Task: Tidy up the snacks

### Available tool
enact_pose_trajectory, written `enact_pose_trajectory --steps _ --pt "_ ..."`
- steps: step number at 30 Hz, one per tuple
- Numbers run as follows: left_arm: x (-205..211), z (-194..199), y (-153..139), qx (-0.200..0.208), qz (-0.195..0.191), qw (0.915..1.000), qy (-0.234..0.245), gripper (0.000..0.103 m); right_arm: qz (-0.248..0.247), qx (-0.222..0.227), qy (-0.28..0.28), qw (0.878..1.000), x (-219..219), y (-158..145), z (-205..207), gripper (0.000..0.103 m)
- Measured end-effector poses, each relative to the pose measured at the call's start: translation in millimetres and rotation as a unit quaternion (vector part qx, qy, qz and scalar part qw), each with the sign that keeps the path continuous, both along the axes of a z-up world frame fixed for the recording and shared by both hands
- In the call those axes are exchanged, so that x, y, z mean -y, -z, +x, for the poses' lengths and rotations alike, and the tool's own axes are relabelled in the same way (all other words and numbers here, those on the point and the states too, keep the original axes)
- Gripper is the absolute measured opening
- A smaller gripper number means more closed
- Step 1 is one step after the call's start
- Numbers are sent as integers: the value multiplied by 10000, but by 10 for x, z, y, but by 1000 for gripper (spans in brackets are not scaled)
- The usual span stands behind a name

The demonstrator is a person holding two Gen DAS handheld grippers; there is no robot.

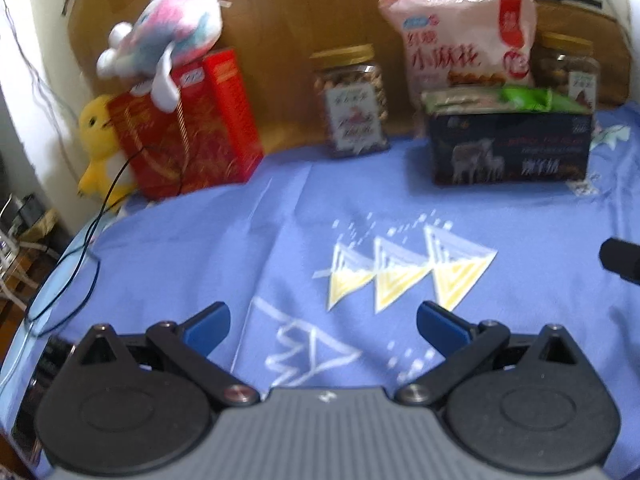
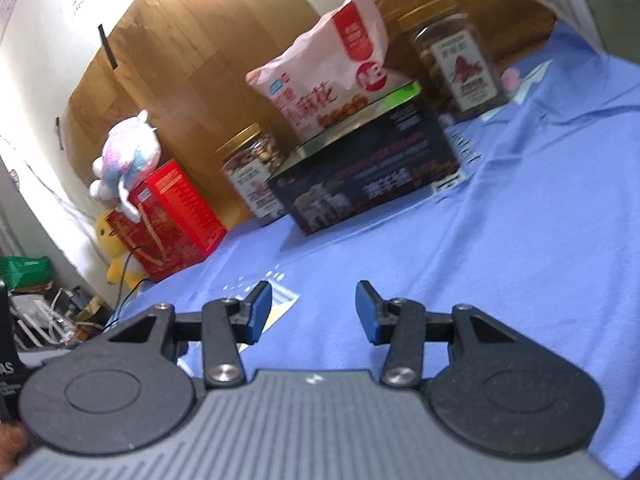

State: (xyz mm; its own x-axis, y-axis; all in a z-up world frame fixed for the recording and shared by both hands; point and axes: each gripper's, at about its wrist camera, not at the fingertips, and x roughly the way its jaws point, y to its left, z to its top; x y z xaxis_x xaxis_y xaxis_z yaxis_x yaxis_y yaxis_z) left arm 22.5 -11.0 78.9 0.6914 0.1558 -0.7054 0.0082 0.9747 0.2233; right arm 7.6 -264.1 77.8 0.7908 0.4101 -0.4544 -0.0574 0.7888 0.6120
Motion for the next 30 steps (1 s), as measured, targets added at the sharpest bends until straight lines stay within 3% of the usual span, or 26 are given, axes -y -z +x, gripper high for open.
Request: enact_pose_trajectory --steps 5,8,17,30 --pt "31 51 -10 4 -83 10000 5 103 -192 147 -171 9996 -34 -76 -103 49" --pt "158 131 -51 62 -123 9998 145 103 -47 99 -104 9999 56 -88 -100 49" --pt "646 259 -71 131 -163 9974 694 103 -375 280 306 9984 326 -247 -297 50" --pt "797 300 27 -8 -127 9962 864 103 -387 111 442 9982 449 -135 -287 50"
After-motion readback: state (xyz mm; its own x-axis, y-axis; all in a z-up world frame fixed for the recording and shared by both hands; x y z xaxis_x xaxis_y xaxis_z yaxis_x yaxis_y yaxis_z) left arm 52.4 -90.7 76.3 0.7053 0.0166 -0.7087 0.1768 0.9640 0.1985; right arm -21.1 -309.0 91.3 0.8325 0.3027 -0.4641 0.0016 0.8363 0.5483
